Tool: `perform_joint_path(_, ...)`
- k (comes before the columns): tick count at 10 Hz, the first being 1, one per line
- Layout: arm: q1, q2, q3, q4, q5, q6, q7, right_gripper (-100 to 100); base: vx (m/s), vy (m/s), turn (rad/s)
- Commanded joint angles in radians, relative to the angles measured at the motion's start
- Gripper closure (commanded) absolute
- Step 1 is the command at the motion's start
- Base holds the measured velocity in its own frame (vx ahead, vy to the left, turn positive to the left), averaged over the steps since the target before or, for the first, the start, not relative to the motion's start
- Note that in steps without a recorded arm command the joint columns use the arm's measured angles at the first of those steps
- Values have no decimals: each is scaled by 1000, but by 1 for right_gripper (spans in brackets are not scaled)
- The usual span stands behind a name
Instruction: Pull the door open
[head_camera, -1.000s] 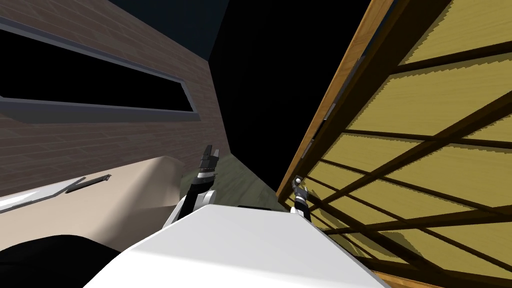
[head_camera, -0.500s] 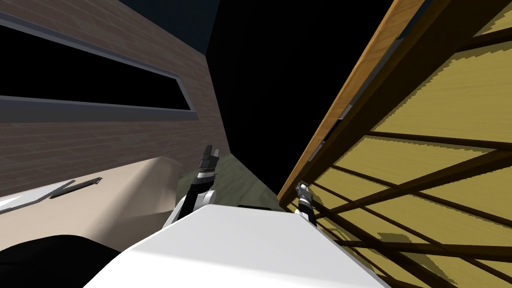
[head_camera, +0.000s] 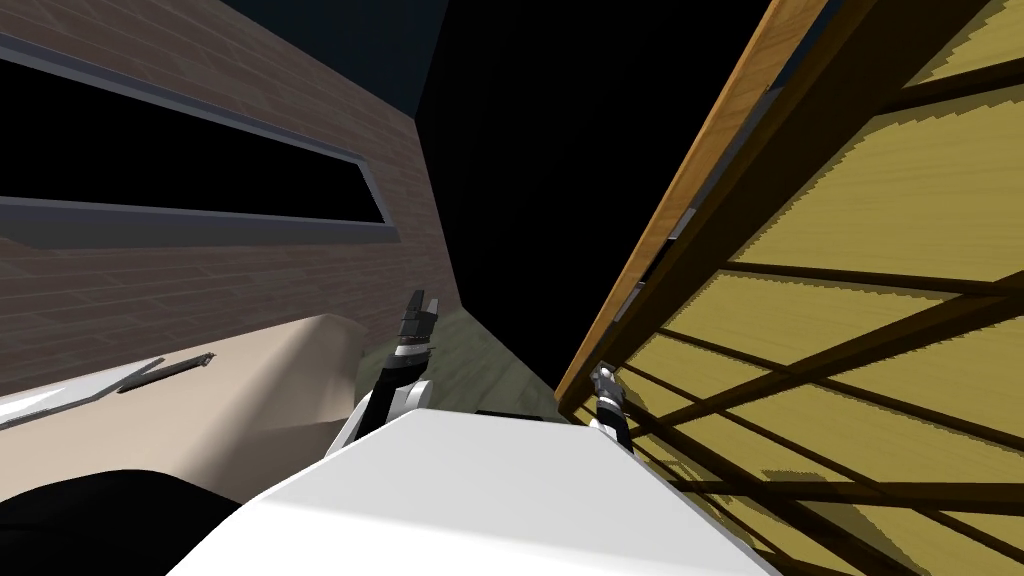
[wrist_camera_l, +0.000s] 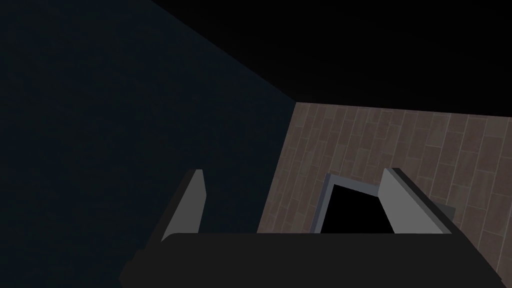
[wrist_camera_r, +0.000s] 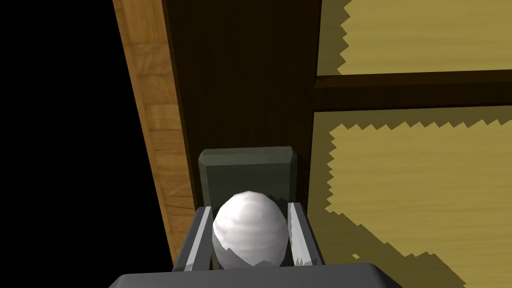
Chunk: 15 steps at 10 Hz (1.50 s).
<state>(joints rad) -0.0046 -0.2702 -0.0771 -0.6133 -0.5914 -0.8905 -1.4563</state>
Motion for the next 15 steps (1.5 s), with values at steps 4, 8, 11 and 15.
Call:
perform_joint_path(4,6,-8,51,-19,31,4,-34,100,-217,-12,69)
perform_joint_path(8,12,-17,102,-39,62,9,-68,100,-241,13,62)
perform_joint_path(11,27,-27,133,-59,79,16,-90,100,-186,-9,58)
perform_joint_path(15,49,-55,192,-78,114,-2,-141,100,-265,-19,82)
